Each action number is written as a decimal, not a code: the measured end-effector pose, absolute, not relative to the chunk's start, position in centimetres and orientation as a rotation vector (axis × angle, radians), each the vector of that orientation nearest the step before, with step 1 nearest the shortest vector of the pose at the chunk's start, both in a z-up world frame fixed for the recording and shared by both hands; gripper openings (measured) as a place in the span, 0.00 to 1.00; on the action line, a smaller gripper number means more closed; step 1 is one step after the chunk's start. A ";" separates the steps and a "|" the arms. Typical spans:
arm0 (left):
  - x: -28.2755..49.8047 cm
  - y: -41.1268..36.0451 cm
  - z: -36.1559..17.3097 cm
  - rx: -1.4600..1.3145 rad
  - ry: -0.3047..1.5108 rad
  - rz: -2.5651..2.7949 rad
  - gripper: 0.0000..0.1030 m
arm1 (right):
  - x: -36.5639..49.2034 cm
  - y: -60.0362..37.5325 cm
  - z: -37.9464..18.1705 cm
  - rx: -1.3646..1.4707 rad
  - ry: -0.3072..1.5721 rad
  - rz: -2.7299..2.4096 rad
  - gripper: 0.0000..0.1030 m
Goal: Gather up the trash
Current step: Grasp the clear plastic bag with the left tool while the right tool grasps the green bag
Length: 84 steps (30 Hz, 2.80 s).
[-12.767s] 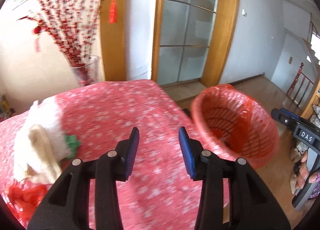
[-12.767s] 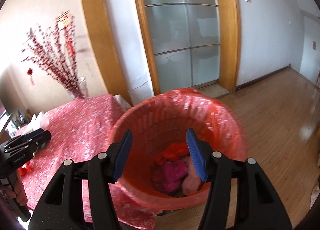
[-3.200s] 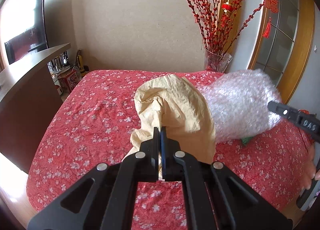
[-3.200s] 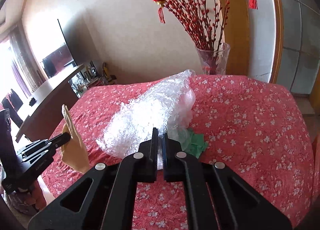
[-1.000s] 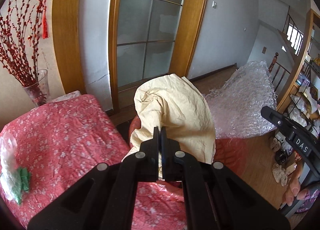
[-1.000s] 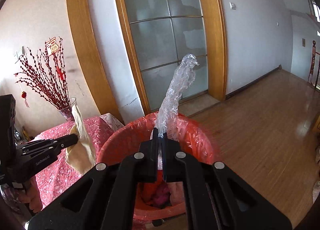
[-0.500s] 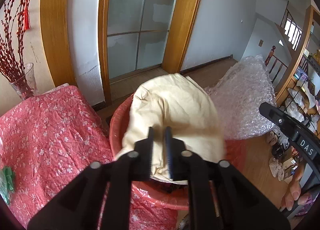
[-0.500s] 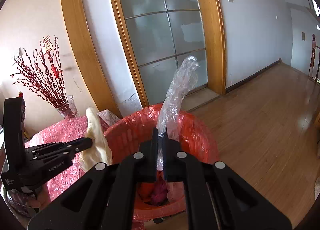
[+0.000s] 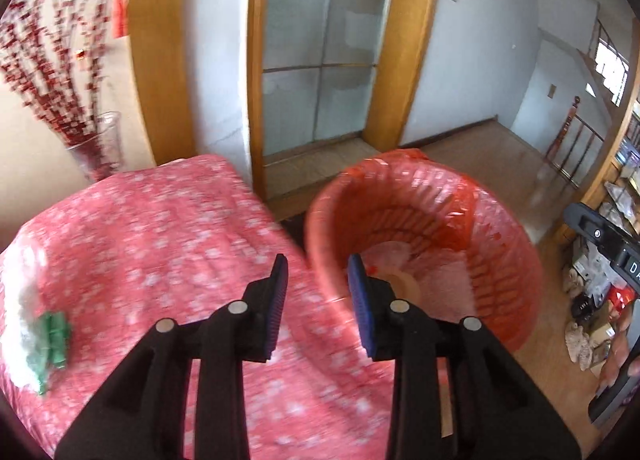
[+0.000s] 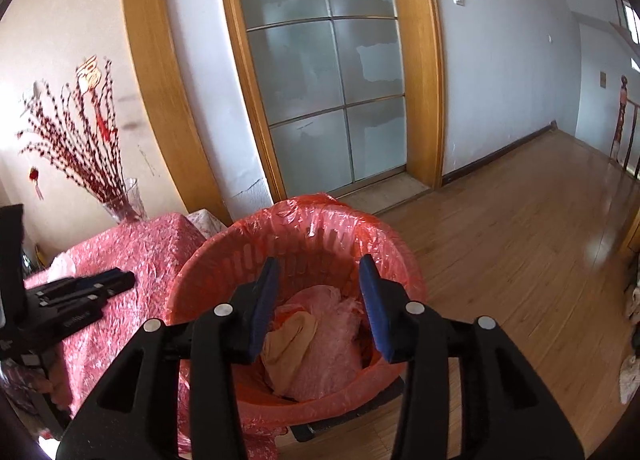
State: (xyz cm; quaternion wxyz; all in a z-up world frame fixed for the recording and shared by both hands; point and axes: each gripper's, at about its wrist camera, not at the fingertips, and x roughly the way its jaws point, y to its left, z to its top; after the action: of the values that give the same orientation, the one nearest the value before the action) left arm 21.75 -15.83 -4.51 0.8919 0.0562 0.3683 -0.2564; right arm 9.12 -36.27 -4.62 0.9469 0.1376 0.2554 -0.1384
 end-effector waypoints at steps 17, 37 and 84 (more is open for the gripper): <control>23.5 5.3 -4.1 0.057 0.714 -0.114 0.37 | 12.7 -25.9 -5.8 0.155 0.547 -0.122 0.65; 26.5 8.8 -7.0 -0.011 0.801 -0.128 0.15 | 16.7 -16.1 -6.8 0.125 0.617 0.101 0.65; 21.5 24.7 -4.5 -0.118 0.729 0.098 0.10 | 29.7 5.8 -10.8 -0.136 0.831 0.457 0.45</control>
State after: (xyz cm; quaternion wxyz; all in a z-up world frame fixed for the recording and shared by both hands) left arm 21.46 24.74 -4.49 0.9313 -0.0574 0.3563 0.0481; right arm 29.72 5.75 -10.80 0.8874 -0.0655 0.3998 0.2200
